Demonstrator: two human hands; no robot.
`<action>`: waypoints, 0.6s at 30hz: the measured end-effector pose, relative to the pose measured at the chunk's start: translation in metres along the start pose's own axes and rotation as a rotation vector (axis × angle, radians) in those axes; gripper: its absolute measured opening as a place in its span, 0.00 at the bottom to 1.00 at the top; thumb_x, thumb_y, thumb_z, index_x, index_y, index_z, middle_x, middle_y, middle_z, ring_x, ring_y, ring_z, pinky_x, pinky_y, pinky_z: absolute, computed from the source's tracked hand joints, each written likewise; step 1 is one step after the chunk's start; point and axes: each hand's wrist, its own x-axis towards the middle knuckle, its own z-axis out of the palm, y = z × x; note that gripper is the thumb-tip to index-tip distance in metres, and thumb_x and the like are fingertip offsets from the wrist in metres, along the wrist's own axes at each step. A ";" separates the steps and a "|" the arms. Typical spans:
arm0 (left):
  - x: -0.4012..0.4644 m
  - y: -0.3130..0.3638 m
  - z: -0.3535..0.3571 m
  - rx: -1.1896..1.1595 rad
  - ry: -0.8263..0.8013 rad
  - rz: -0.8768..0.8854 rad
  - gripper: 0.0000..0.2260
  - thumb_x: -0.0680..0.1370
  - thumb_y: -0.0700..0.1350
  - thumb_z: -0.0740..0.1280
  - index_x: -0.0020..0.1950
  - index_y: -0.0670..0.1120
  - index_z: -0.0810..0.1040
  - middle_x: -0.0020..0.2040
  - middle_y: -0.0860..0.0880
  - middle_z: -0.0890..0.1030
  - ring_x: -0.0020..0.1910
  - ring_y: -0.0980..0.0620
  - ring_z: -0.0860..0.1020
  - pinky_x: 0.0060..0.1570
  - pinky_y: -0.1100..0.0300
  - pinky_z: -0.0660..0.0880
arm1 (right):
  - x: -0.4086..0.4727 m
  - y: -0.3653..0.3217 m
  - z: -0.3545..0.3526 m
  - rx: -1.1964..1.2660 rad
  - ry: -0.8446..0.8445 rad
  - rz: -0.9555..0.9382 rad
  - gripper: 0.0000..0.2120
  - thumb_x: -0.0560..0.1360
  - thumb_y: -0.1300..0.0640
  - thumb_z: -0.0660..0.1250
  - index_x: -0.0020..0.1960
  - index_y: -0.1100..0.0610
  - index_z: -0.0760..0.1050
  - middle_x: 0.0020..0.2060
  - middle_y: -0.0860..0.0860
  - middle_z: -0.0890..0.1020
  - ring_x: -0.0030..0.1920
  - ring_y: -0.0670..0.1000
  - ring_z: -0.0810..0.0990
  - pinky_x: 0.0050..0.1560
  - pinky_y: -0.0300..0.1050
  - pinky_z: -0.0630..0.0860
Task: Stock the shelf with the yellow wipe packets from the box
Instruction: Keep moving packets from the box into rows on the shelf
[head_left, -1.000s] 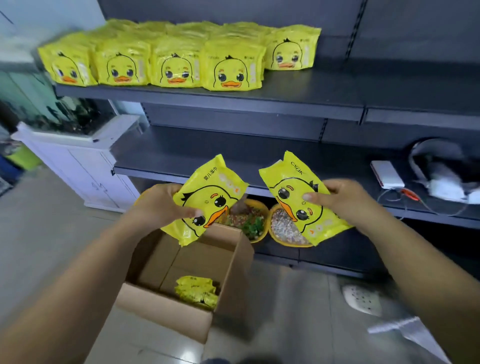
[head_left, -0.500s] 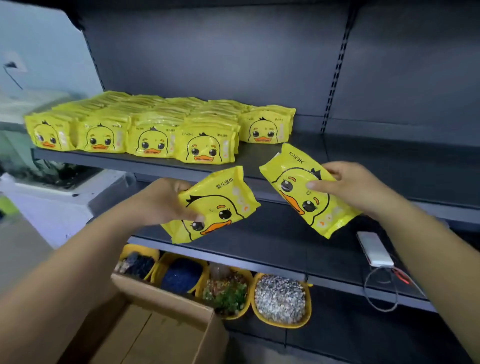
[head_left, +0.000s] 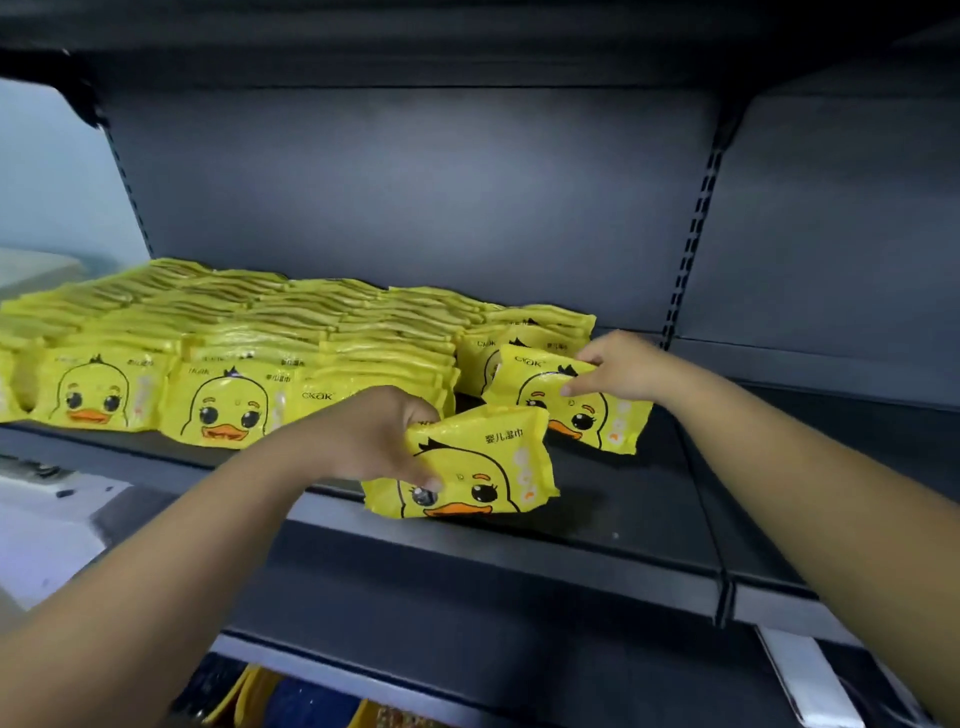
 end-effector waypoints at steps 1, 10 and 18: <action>0.006 -0.003 0.001 0.008 -0.001 -0.004 0.24 0.67 0.48 0.76 0.58 0.39 0.76 0.46 0.51 0.70 0.45 0.54 0.66 0.39 0.62 0.63 | 0.012 0.000 0.002 0.001 -0.013 -0.012 0.23 0.72 0.50 0.70 0.29 0.53 0.58 0.29 0.46 0.59 0.30 0.46 0.60 0.29 0.40 0.53; 0.017 -0.004 0.008 0.065 0.000 -0.110 0.30 0.69 0.49 0.74 0.68 0.42 0.70 0.54 0.44 0.77 0.47 0.52 0.77 0.32 0.73 0.64 | 0.087 -0.002 0.023 -0.039 -0.044 -0.044 0.30 0.72 0.51 0.70 0.70 0.60 0.66 0.69 0.55 0.69 0.69 0.54 0.67 0.63 0.42 0.66; 0.028 -0.001 0.011 0.123 0.007 -0.099 0.20 0.69 0.48 0.74 0.56 0.41 0.76 0.29 0.51 0.66 0.24 0.63 0.68 0.27 0.70 0.63 | 0.106 0.008 0.040 0.012 0.129 -0.182 0.24 0.71 0.51 0.70 0.66 0.56 0.72 0.66 0.53 0.72 0.65 0.53 0.70 0.60 0.41 0.67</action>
